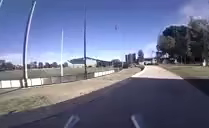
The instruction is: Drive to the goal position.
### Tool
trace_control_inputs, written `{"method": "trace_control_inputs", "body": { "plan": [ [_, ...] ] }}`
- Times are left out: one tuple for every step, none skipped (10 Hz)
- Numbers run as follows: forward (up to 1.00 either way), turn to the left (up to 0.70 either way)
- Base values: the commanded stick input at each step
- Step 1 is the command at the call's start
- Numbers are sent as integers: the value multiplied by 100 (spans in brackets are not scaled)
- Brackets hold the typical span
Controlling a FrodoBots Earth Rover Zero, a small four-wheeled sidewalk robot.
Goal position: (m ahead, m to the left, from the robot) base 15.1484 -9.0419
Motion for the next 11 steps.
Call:
{"method": "trace_control_inputs", "body": {
  "plan": [
    [70, -35],
    [70, -35],
    [70, -35],
    [70, -35],
    [70, -35],
    [70, -35],
    [70, -35],
    [70, -35],
    [70, -35],
    [70, -35],
    [70, -35]
  ]
}}
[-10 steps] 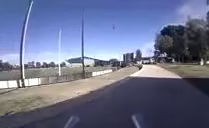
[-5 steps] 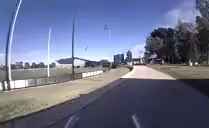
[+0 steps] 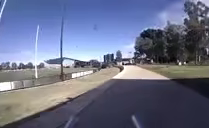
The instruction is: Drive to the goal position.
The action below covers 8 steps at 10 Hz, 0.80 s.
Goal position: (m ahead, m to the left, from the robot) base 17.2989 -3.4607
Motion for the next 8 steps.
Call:
{"method": "trace_control_inputs", "body": {
  "plan": [
    [70, -35],
    [70, -35],
    [70, -35],
    [70, -35],
    [70, -35],
    [70, -35],
    [70, -35],
    [70, -35]
  ]
}}
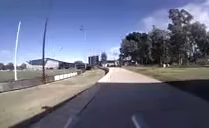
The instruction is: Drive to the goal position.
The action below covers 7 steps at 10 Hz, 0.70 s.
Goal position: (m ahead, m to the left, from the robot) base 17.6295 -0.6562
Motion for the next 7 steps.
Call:
{"method": "trace_control_inputs", "body": {
  "plan": [
    [70, -35],
    [70, -35],
    [70, -35],
    [70, -35],
    [70, -35],
    [70, -35],
    [70, -35]
  ]
}}
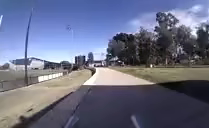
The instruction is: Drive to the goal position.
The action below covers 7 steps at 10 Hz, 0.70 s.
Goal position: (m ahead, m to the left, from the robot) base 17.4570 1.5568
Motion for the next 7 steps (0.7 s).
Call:
{"method": "trace_control_inputs", "body": {
  "plan": [
    [70, -35],
    [70, -35],
    [70, -35],
    [70, -35],
    [70, -35],
    [70, -35],
    [70, -35]
  ]
}}
